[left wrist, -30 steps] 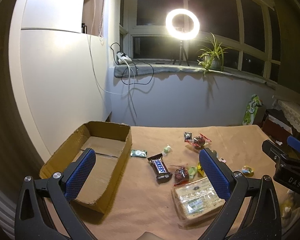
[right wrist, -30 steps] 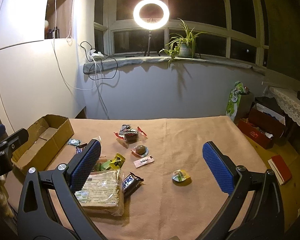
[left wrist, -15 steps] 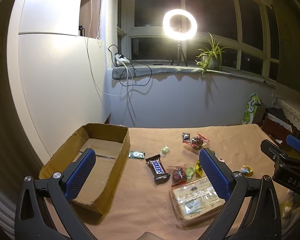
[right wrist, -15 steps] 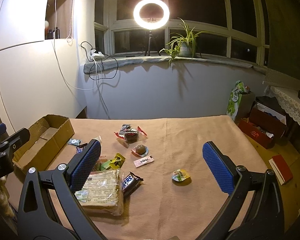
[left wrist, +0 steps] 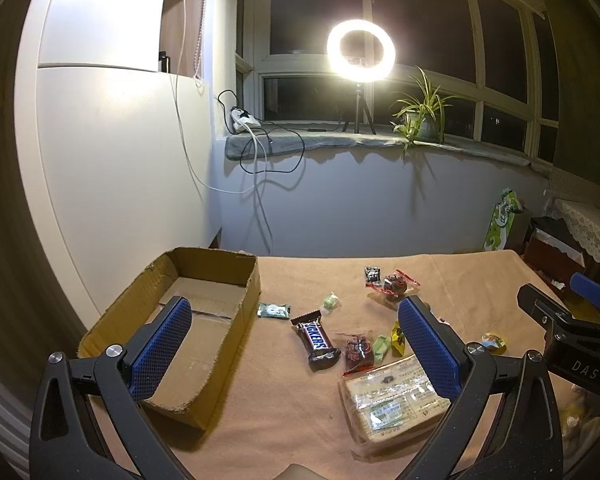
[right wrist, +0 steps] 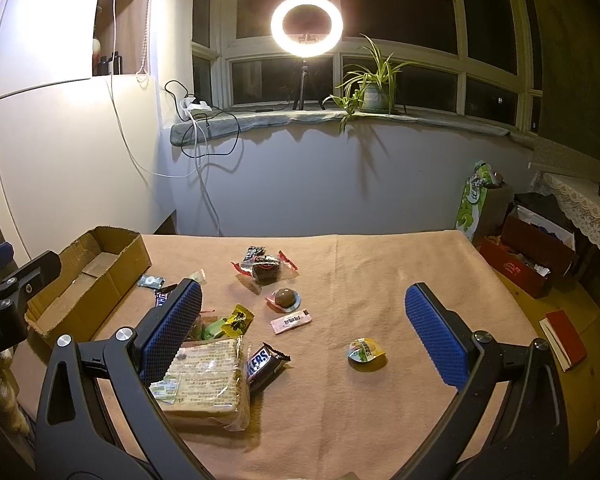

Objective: Organize snacks

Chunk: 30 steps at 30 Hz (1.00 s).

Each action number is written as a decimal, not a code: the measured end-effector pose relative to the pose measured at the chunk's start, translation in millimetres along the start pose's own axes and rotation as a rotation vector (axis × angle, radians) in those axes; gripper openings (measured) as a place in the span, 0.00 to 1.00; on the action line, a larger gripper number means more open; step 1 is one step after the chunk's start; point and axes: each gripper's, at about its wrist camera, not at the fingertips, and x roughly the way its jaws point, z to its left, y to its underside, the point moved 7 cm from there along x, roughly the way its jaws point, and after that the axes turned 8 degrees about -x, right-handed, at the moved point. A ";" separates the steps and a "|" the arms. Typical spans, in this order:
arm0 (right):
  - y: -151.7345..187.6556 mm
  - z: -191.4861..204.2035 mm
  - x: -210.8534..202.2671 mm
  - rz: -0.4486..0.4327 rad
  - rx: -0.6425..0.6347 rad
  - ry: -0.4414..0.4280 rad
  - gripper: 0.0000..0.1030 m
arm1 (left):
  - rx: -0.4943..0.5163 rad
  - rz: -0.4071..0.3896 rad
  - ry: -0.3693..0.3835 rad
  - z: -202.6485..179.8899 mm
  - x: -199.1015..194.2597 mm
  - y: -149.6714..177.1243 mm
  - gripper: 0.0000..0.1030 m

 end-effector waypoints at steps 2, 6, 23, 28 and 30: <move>-0.1 0.1 0.6 0.000 0.000 0.000 1.00 | 0.001 0.000 0.001 -0.1 -0.5 0.5 1.00; 0.4 2.0 1.4 0.005 -0.002 -0.003 1.00 | 0.001 0.001 0.000 0.1 -0.1 0.7 1.00; 11.2 5.1 18.4 0.059 0.009 -0.087 0.95 | -0.021 0.051 0.028 2.6 10.6 16.6 1.00; 21.0 8.7 28.4 0.101 0.011 -0.143 0.88 | -0.036 0.098 0.048 7.0 18.4 28.9 0.94; 25.7 10.5 32.2 0.122 0.013 -0.170 0.86 | -0.049 0.130 0.066 8.9 22.2 35.9 0.91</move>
